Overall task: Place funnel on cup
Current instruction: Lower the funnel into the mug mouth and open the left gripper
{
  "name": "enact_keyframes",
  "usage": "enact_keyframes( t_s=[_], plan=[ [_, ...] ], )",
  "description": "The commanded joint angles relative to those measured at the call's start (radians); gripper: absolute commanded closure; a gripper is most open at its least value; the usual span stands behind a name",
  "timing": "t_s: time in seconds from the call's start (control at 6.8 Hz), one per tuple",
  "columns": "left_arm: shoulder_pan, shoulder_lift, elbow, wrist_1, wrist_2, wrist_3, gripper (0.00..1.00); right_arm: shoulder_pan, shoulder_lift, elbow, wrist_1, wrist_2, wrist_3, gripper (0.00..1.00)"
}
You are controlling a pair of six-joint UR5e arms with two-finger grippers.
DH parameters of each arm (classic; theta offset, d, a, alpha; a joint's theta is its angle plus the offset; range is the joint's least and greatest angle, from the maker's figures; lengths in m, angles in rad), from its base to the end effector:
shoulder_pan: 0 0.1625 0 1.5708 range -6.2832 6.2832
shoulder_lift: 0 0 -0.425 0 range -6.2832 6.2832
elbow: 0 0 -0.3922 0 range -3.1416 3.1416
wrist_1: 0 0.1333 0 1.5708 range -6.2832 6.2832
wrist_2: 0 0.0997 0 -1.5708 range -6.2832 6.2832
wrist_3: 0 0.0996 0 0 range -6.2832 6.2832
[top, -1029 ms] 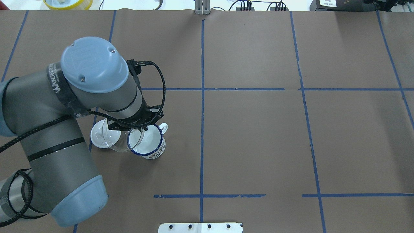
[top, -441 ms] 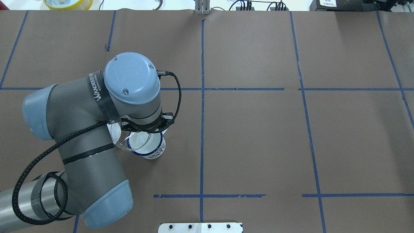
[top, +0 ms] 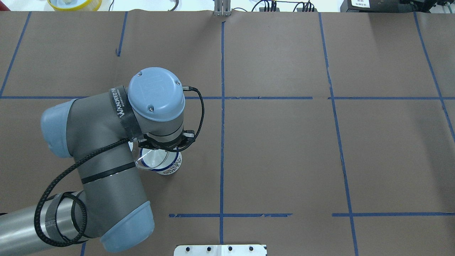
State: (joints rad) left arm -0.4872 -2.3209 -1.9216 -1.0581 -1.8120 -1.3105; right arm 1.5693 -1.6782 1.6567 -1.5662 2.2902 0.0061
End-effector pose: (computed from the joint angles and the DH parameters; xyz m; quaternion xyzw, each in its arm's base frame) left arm 0.4824 -0.3795 0.1489 -0.0021 0.3099 -0.0729 0.9480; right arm 0.0670 -0.4451 0.6701 -0.0093 -0.3519 0.0051 0.9360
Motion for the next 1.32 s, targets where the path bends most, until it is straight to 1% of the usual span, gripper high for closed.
enact_keyframes(
  t_s=[0.0, 0.15, 0.29, 0.44, 0.59, 1.03, 1.18],
  plan=[
    [0.001, -0.006, 0.015, -0.002, 0.003, 0.005, 1.00, 0.000, 0.000, 0.000, 0.000, 0.000, 0.000, 0.00],
    [0.001, -0.006, 0.021, -0.002, 0.005, 0.005, 1.00, 0.000, 0.000, 0.000, 0.000, 0.000, 0.000, 0.00],
    [0.002, -0.008, 0.042, -0.002, 0.014, 0.005, 0.95, 0.000, 0.000, 0.000, 0.000, 0.000, 0.000, 0.00],
    [0.002, -0.014, 0.079, -0.017, 0.051, 0.004, 0.14, 0.000, 0.000, 0.000, 0.000, 0.000, 0.000, 0.00],
    [0.002, -0.009, 0.094, -0.043, 0.086, 0.002, 0.00, 0.000, 0.000, 0.000, 0.000, 0.000, 0.000, 0.00],
    [0.002, -0.015, 0.069, -0.043, 0.086, 0.002, 0.00, 0.000, 0.000, 0.000, 0.000, 0.000, 0.000, 0.00],
    [-0.001, -0.005, 0.005, -0.045, 0.088, 0.004, 0.00, 0.000, 0.000, 0.000, 0.000, 0.000, 0.000, 0.00]
  ],
)
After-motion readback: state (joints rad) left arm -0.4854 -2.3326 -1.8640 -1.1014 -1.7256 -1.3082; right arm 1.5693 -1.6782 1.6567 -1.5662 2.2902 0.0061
